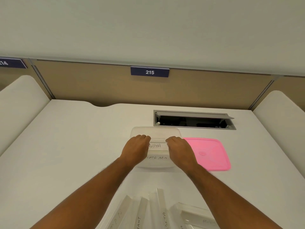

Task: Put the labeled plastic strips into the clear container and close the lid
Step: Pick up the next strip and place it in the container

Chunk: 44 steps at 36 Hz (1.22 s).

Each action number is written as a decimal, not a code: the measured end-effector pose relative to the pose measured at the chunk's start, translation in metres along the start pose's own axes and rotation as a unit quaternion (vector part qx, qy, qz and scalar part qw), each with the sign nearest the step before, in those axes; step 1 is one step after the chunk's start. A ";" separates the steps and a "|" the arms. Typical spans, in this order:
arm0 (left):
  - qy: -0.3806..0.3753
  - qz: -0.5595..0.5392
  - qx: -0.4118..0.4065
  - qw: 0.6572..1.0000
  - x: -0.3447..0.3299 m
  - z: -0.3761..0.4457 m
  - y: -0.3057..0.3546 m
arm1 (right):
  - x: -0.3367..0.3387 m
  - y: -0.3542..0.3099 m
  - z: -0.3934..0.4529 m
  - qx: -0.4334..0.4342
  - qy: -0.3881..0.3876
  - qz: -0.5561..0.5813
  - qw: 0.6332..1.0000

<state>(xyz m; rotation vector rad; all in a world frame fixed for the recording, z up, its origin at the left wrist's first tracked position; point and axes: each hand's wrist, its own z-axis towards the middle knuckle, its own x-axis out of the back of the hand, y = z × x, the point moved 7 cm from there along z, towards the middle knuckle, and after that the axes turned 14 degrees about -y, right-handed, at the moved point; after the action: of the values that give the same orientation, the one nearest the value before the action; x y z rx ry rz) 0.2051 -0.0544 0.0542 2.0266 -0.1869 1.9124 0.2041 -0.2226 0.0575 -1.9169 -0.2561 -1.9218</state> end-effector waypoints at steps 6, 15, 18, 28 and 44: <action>0.062 -0.055 -0.010 0.997 0.008 -0.025 0.016 | 0.007 -0.002 -0.024 0.014 0.030 -0.014 0.999; 0.092 -0.083 -0.044 0.991 0.007 -0.061 0.043 | 0.004 -0.004 -0.054 0.021 0.023 -0.024 0.999; 0.087 -0.088 -0.053 0.991 0.003 -0.069 0.050 | 0.000 -0.003 -0.064 0.016 0.010 -0.020 1.000; 0.017 -0.079 -0.104 0.991 -0.029 -0.089 0.081 | -0.028 0.001 -0.100 0.020 -0.134 0.020 0.991; -0.149 -0.029 -0.159 0.976 -0.080 -0.100 0.124 | -0.059 0.008 -0.143 -0.073 -0.409 0.156 0.896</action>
<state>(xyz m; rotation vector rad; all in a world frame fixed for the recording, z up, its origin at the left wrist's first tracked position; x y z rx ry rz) 0.0643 -0.1470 -0.0021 2.0573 -0.4696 1.4268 0.0755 -0.2786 -0.0074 -2.5882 -0.0256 -0.8683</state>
